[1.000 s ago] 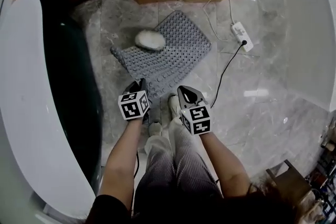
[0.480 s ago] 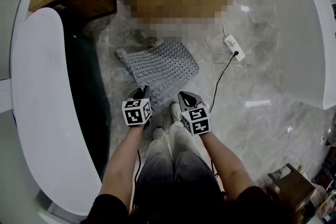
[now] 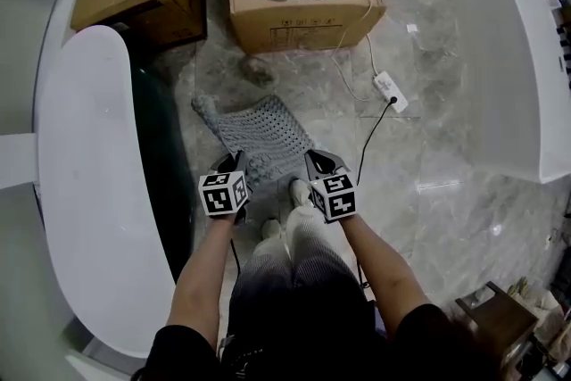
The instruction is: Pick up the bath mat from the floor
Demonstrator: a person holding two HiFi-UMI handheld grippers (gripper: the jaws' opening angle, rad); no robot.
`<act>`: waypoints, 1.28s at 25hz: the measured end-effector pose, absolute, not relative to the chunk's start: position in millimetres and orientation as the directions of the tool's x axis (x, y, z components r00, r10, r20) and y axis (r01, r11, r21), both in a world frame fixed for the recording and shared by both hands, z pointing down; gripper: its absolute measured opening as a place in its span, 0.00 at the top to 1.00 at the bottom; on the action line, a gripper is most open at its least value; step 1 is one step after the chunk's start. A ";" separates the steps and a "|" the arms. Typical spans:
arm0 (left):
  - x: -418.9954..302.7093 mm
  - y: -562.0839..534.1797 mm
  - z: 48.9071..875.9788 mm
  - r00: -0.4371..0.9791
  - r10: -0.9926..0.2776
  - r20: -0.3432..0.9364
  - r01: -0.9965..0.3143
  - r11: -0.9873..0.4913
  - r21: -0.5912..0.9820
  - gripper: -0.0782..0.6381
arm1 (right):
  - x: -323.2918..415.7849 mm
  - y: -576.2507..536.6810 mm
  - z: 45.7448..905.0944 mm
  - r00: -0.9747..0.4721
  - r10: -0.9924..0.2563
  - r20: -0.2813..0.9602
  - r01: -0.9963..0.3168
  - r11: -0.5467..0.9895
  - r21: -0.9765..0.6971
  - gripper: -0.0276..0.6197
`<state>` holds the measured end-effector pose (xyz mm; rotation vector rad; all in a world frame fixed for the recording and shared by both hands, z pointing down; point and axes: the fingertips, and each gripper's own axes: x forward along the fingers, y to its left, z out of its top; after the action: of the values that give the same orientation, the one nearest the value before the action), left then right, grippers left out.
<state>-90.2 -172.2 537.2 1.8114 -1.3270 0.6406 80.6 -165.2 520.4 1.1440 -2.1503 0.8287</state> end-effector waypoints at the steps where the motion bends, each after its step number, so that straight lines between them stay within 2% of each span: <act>1: -93.7 -170.8 529.5 0.328 -0.554 0.765 -0.944 -0.152 0.294 0.87 | 78.7 -163.8 515.5 -0.481 -0.513 0.711 -0.858 0.443 -0.261 0.96; 7: -105.2 -162.8 478.5 0.354 -0.591 0.725 -0.935 -0.193 0.298 0.87 | 70.4 -149.7 491.8 -0.521 -0.496 0.694 -0.833 0.474 -0.287 0.96; 14: -111.3 -152.2 425.3 0.374 -0.627 0.684 -0.927 -0.237 0.290 0.87 | 81.4 -156.9 449.2 -0.515 -0.569 0.642 -0.852 0.427 -0.304 0.96; 32: -129.7 -114.4 311.8 0.431 -0.739 0.518 -0.897 -0.286 0.338 0.87 | 67.4 -139.7 376.2 -0.550 -0.583 0.598 -0.831 0.450 -0.326 0.96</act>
<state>-129.7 -114.4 311.8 2.1003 -1.3731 0.3489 67.4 -139.7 376.2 1.1931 -2.3044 0.8454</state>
